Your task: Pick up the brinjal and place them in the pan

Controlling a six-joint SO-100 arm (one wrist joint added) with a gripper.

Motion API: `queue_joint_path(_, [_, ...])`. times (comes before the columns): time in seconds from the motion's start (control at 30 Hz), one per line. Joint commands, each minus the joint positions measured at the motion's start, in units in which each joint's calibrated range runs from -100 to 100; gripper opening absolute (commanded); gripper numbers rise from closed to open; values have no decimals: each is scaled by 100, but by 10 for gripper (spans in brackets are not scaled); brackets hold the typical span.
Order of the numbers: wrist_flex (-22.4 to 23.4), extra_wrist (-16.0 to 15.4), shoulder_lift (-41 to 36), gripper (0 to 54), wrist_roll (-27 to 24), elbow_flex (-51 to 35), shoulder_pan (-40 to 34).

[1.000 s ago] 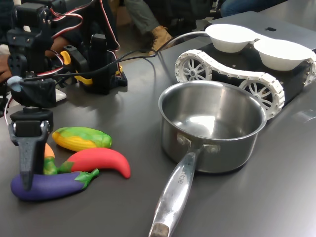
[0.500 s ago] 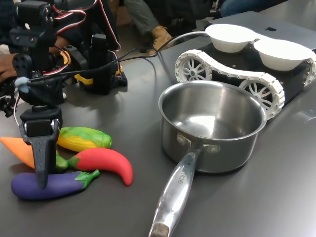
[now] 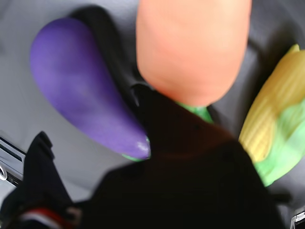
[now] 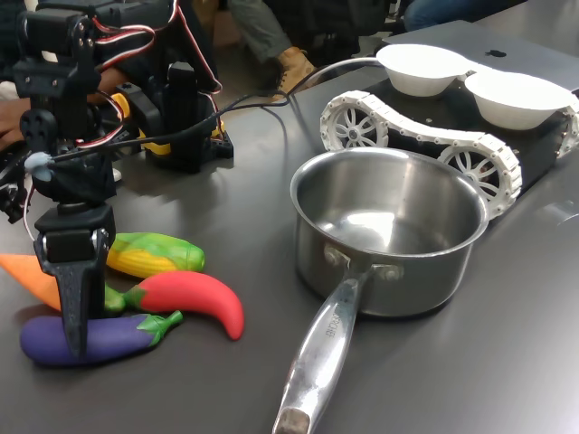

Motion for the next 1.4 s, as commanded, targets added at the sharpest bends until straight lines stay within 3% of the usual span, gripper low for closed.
queue_joint_path(0.0, [428, 72, 128, 308, -93, -497, -161])
queue_joint_path(0.43, [855, 72, 642, 288, -244, -1124, -264])
queue_joint_path(0.6, [1025, 63, 819, 265, -205, -1351, -264])
queue_joint_path(0.73, [1145, 63, 878, 218, -142, -1424, -287])
queue_joint_path(0.97, [1230, 63, 988, 224, -190, -1587, -241])
queue_joint_path(1.23, [1230, 63, 988, 168, -205, -1587, -207])
queue_joint_path(1.37, [1230, 63, 988, 171, -244, -1587, -172])
